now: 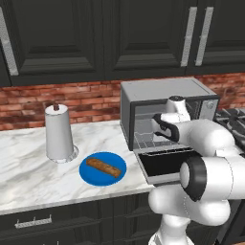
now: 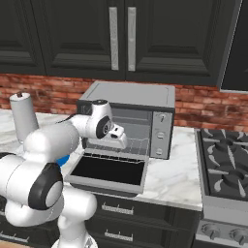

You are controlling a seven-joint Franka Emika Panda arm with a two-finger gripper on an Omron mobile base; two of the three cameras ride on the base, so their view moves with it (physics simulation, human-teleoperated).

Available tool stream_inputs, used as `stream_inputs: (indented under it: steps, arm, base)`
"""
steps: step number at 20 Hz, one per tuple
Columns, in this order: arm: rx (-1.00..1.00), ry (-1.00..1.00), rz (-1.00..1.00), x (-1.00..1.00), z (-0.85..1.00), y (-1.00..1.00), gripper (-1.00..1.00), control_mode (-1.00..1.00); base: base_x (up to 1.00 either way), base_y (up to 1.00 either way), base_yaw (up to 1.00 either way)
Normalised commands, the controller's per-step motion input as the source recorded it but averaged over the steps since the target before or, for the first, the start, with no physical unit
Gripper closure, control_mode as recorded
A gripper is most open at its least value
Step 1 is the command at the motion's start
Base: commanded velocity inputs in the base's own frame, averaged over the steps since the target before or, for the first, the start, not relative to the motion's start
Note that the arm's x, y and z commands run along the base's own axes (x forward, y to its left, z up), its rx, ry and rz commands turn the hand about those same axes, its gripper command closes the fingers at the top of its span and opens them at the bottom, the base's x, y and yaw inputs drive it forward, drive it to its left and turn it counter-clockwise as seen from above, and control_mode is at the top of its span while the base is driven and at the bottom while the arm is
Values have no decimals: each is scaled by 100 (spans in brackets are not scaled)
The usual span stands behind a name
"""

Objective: Pull the toaster oven rack outwards. Pick up the baguette from the plate and place it on the toaster oven rack. Close the toaster oven door fully and set the temperature to the lowest setting.

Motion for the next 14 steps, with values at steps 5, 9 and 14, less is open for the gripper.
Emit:
stream_inputs:
  steps: [5, 9, 14]
  arm:
    - [2, 0, 0, -45, 82, 5, -100, -100]
    - [6, 4, 15, -54, 67, 70, -100, -100]
    - [-1, 1, 45, -82, 13, 100, -100, -100]
  base:
    - [0, 0, 0]
    - [0, 0, 0]
    - [0, 0, 0]
